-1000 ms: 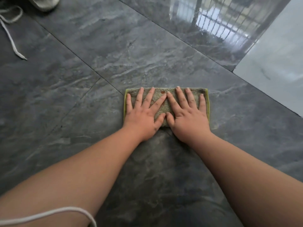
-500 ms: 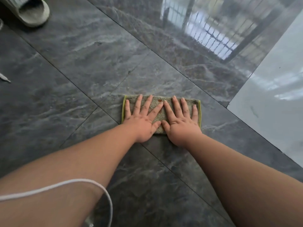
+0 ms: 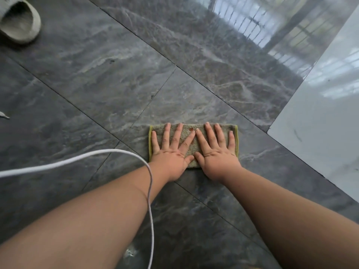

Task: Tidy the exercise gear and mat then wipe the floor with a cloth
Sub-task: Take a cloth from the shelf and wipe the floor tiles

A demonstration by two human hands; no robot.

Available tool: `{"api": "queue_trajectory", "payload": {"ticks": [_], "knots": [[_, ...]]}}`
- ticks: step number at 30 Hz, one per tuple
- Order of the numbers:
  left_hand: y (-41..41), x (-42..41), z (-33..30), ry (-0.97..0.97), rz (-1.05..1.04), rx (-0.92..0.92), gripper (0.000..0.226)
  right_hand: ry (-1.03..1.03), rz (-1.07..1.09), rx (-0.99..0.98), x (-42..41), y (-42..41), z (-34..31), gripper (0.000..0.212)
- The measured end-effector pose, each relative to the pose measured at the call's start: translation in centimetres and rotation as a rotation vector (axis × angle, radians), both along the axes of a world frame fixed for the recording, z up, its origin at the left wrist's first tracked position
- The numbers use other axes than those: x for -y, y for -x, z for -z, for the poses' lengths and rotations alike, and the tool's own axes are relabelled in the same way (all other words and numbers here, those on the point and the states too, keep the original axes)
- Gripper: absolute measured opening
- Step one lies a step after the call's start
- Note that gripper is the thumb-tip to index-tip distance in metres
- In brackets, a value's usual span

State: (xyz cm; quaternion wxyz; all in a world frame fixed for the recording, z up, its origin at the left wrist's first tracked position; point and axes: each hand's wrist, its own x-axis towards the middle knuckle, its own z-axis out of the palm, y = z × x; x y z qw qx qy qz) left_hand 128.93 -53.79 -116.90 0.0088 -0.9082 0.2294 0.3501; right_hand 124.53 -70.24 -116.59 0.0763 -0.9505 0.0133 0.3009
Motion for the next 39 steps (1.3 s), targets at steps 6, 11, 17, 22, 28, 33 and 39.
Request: {"api": "queue_trajectory", "payload": {"ticks": [6,11,17,22,28,33,39], "knots": [[-6.4,2.8,0.1,0.038,-0.089,0.046,0.067,-0.016,0.079,0.038,1.4,-6.7,0.6,0.067],[-8.2,3.7,-0.4,-0.016,-0.103,-0.054,0.068,-0.041,0.015,0.021,2.5,-8.9,0.5,0.067],[-8.2,3.6,-0.4,-0.021,-0.103,-0.058,0.071,-0.029,0.013,0.078,2.5,-8.5,0.9,0.069],[-10.3,3.5,-0.6,0.007,-0.005,-0.001,0.07,-0.028,0.045,0.069,2.5,-9.6,0.8,0.07],[-11.2,3.7,0.3,0.039,-0.005,0.072,0.069,-0.01,0.061,0.126,2.8,-10.6,0.9,0.068],[-9.8,3.4,0.2,0.074,0.049,0.129,0.067,-0.015,0.155,0.171,2.3,-7.3,0.9,0.066],[-1.6,2.4,0.5,0.109,0.155,0.172,0.068,0.009,0.229,0.191,1.3,1.5,0.5,0.068]]}}
